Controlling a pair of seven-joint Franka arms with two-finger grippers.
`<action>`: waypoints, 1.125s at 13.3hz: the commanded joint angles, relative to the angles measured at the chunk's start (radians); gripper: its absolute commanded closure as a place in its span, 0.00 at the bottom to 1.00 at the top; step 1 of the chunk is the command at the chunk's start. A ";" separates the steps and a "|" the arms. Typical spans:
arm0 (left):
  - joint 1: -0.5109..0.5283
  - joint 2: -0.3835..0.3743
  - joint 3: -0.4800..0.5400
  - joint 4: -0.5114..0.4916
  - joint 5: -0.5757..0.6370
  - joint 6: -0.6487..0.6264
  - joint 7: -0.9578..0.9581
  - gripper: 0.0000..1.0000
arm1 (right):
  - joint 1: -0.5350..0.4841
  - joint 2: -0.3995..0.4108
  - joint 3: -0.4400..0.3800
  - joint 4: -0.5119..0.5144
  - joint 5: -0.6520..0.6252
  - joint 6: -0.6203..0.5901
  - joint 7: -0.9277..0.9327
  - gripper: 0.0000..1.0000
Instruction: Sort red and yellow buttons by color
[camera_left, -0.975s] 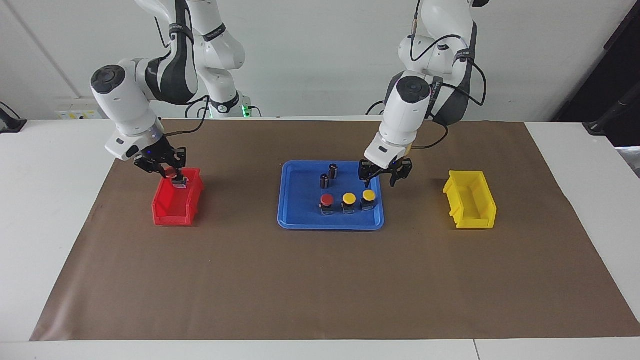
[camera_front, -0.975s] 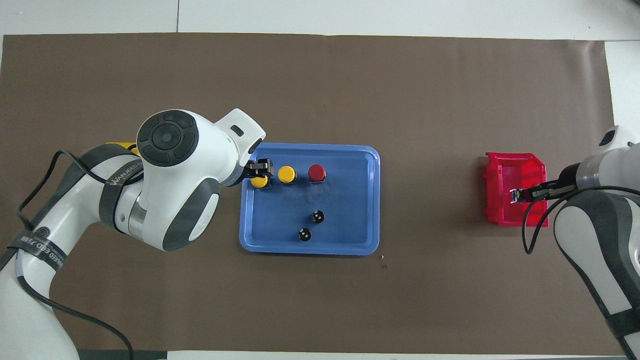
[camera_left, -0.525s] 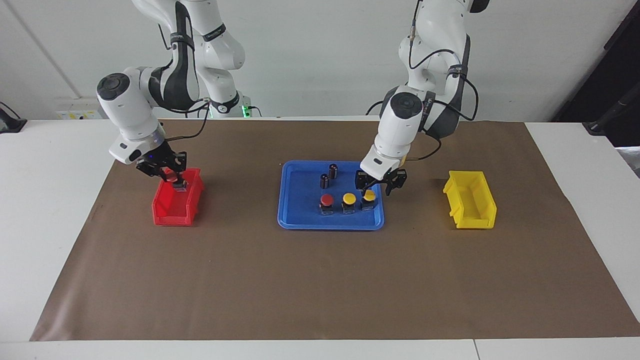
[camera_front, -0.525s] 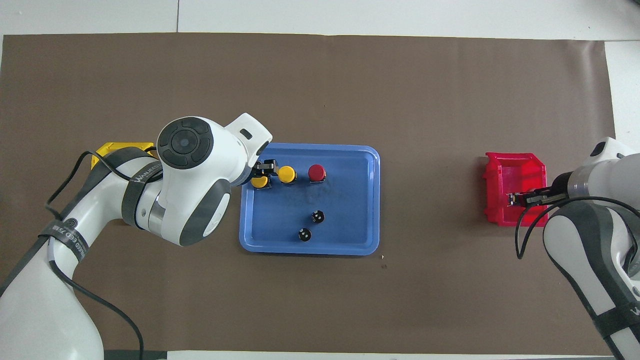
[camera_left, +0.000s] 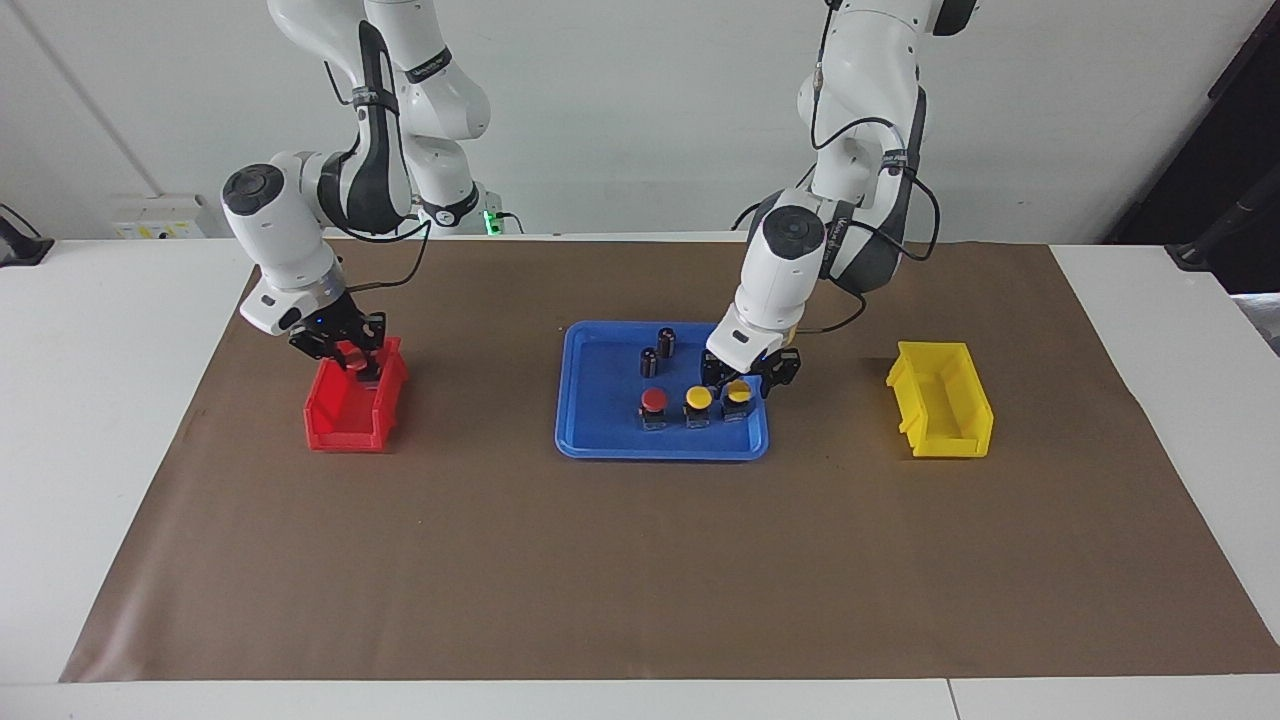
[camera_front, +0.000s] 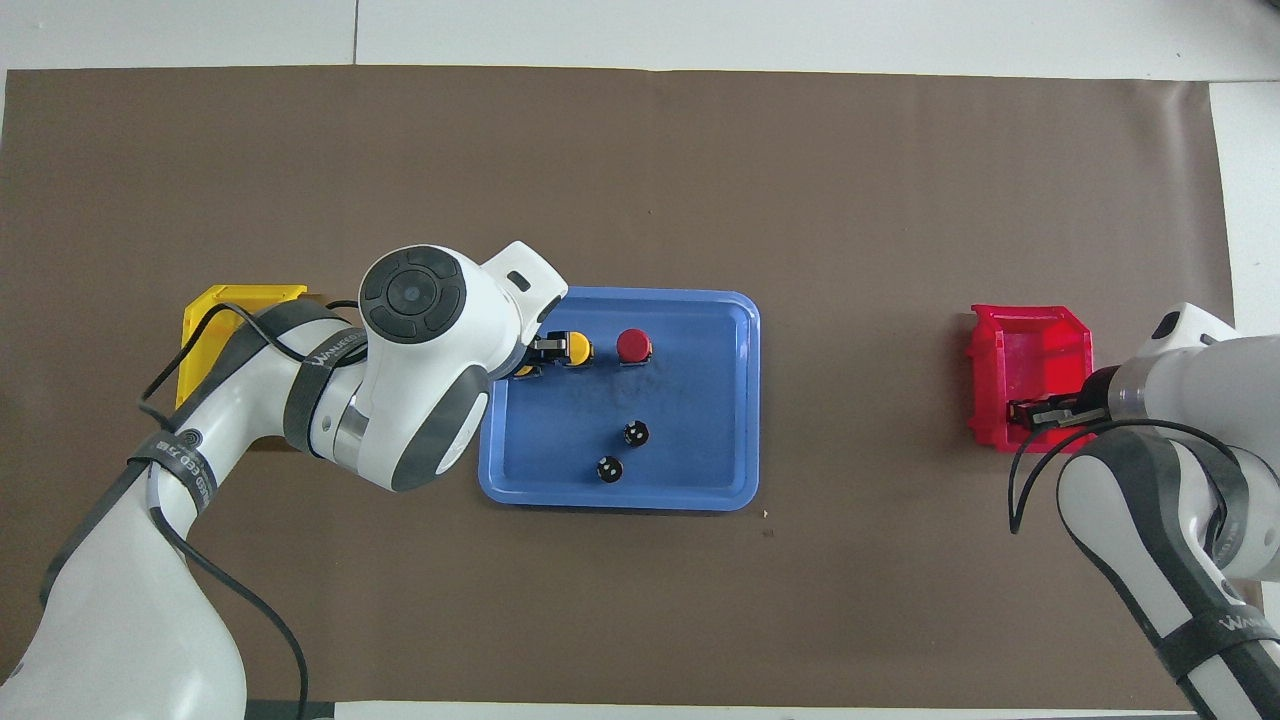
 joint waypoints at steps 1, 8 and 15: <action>-0.015 -0.008 0.015 -0.014 -0.010 0.017 -0.013 0.88 | -0.019 -0.006 0.011 0.010 -0.010 -0.007 -0.028 0.36; -0.009 -0.018 0.015 0.094 -0.033 -0.157 -0.048 0.99 | 0.149 0.146 0.020 0.564 0.002 -0.465 0.242 0.31; 0.221 -0.097 0.049 0.159 -0.039 -0.385 0.214 0.99 | 0.513 0.342 0.020 0.853 -0.005 -0.406 0.853 0.29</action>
